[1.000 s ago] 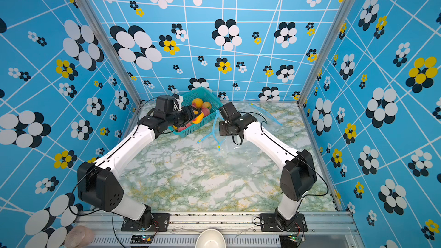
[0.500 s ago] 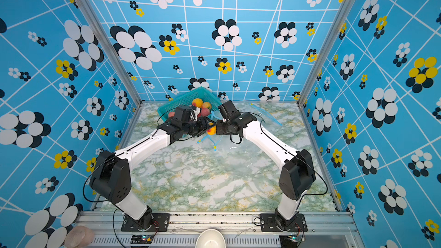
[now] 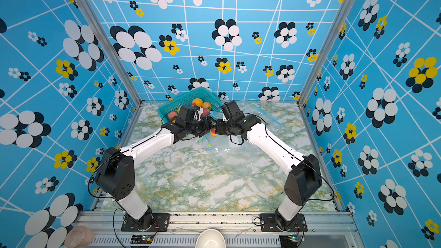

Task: Place the peach in a zip-top bag and seal the zipper
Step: Place the peach in the zipper food storage bag.

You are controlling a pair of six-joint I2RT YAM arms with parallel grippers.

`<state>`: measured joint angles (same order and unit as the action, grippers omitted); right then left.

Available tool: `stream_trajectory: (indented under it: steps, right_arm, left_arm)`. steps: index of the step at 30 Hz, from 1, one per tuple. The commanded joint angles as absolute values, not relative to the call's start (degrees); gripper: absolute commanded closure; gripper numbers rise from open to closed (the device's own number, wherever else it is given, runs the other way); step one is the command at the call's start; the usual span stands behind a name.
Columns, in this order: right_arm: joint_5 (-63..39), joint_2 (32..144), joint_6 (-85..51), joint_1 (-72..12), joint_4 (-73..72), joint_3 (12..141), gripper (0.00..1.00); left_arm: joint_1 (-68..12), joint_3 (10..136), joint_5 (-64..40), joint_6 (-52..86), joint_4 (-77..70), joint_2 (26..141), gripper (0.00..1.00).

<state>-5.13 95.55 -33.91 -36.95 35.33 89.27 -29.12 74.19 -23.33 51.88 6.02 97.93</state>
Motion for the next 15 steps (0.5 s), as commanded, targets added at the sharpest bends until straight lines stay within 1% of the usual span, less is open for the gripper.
stream_trajectory:
  steps: [1, 7, 15]
  right_arm:
    - [-5.94, 95.18, -35.02, -36.91, 34.55, 90.54, 1.00]
    - [-6.39, 95.27, -35.68, -35.64, 33.83, 90.38, 1.00]
    - [-6.90, 95.13, -36.02, -33.90, 33.16, 88.91, 1.00]
  left_arm:
    - [-30.27, 76.74, -22.34, 50.07, 7.53, 96.92, 0.22]
    - [-30.58, 78.41, -19.47, 47.46, 11.03, 94.35, 0.18]
    - [-30.48, 81.91, -19.80, 44.89, 14.45, 91.39, 0.19]
